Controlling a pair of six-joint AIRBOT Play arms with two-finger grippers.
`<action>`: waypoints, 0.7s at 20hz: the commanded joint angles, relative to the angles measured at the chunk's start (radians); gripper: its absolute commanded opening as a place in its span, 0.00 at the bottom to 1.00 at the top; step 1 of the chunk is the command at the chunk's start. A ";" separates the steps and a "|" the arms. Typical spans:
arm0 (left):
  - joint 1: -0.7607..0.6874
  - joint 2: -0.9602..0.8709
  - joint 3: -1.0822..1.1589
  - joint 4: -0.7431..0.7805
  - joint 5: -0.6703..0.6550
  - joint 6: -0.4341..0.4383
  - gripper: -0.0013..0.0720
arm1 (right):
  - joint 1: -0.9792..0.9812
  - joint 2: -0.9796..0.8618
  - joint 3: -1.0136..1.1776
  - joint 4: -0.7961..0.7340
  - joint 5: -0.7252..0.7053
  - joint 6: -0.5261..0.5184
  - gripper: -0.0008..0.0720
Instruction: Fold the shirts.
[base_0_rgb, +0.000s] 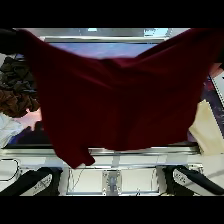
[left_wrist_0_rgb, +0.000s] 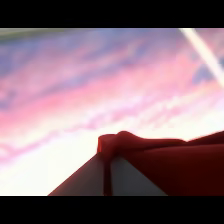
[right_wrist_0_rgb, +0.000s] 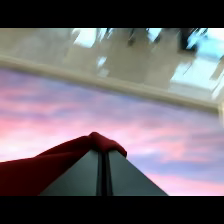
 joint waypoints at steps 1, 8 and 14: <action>-0.001 -0.225 -0.129 0.000 -0.010 -0.004 0.03 | 0.005 -0.244 -0.112 0.146 -0.021 0.000 0.05; 0.000 -0.643 -0.211 -0.032 0.346 -0.059 0.91 | 0.103 -0.634 -0.209 0.200 -0.239 0.002 0.56; 0.062 -0.609 0.076 0.008 0.323 -0.071 0.97 | 0.079 -0.573 -0.110 0.059 -0.215 0.010 0.56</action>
